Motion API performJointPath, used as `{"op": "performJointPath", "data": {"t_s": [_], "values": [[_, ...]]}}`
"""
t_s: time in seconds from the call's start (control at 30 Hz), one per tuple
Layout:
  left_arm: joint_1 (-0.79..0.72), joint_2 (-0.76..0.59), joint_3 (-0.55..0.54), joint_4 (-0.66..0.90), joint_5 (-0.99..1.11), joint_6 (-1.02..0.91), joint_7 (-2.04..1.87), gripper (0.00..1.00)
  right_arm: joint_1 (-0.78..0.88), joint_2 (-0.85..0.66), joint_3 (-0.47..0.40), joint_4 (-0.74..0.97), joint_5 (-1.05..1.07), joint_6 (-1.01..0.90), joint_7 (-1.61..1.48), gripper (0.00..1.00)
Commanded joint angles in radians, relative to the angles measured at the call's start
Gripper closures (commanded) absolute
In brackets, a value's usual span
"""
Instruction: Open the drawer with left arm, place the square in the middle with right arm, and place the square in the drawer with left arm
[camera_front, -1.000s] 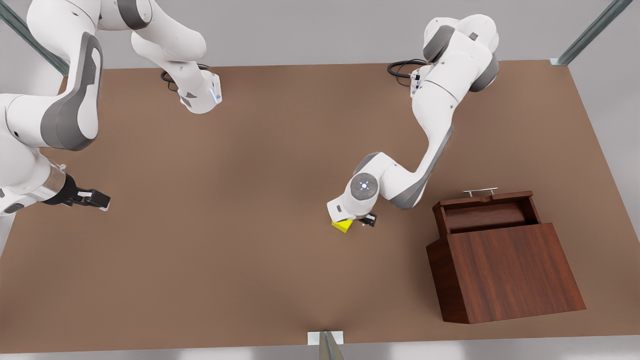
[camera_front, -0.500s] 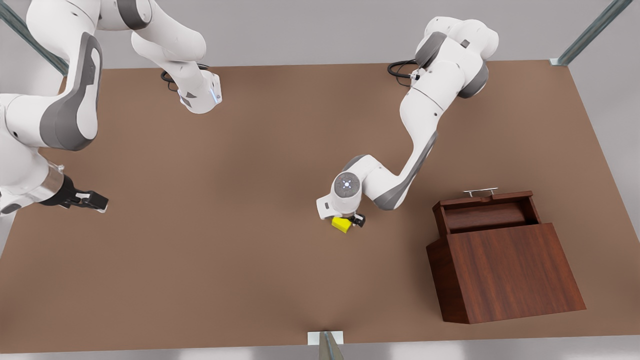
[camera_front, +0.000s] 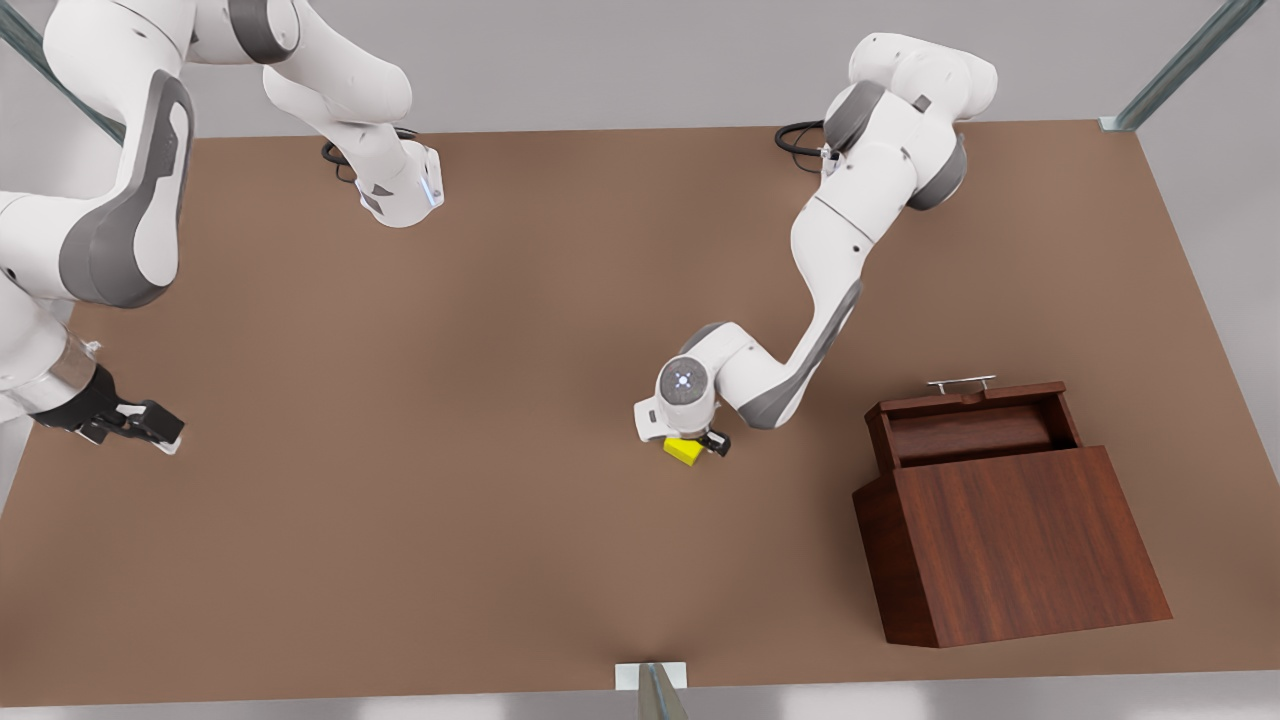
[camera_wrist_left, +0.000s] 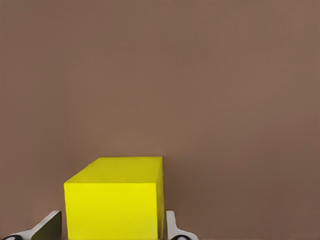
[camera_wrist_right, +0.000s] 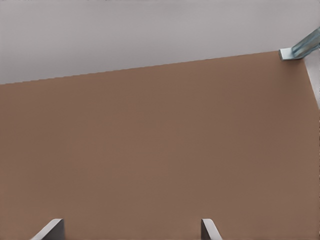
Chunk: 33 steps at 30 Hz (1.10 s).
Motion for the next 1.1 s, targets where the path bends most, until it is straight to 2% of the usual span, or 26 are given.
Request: {"op": "performJointPath", "data": {"t_s": [0.0, 0.23, 0.33, 0.47, 1.07], "values": [[-0.002, 0.0, 0.0, 0.0, 0.015, 0.001, 0.0, 0.0, 0.003, 0.0, 0.002, 0.0, -0.001, 0.001, 0.0, 0.0], [-0.002, 0.015, 0.0, 0.0, 0.015, 0.001, 0.002, 0.01, 0.003, 0.0, 0.002, -0.002, 0.005, -0.049, 0.003, 0.0], [-0.002, 0.019, 0.0, 0.0, 0.015, 0.021, -0.003, 0.15, 0.003, 0.0, 0.003, -0.002, 0.003, -0.085, 0.006, 0.0], [-0.002, 0.025, 0.0, 0.0, 0.015, 0.029, -0.005, 0.21, -0.001, 0.001, 0.002, -0.002, 0.005, -0.084, 0.008, 0.0], [0.0, 0.016, 0.0, 0.011, 0.015, 0.021, 0.005, 0.3, 0.002, 0.001, 0.003, -0.002, 0.005, -0.073, 0.011, 0.0]]}}
